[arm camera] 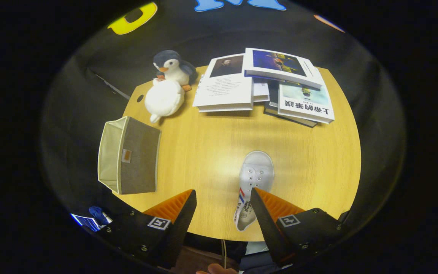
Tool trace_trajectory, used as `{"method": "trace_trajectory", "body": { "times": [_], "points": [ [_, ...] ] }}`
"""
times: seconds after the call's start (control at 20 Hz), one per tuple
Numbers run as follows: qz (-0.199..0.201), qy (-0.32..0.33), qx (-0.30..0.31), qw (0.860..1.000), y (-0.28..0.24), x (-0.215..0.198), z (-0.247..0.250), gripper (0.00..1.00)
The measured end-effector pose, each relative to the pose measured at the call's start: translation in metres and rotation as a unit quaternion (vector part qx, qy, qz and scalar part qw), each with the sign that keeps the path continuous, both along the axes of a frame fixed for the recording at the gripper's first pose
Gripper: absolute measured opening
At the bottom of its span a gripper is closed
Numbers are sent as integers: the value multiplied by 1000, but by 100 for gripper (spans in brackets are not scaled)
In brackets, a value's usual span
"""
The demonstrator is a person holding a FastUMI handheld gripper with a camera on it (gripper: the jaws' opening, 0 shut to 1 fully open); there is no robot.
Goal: Open the storage box then place both shoes into the box .Put the left shoe in first, then the right shoe, with the right side of both shoes facing outward in a uniform manner.
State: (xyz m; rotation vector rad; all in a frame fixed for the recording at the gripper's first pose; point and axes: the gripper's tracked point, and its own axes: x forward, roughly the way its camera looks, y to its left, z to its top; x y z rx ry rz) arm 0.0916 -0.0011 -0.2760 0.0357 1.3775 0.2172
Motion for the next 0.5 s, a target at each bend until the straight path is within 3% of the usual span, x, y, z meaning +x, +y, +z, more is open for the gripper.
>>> {"method": "trace_trajectory", "body": {
  "times": [0.5],
  "points": [
    [-14, 65, -22, 998, -56, -54, -75, 88]
  ]
}}
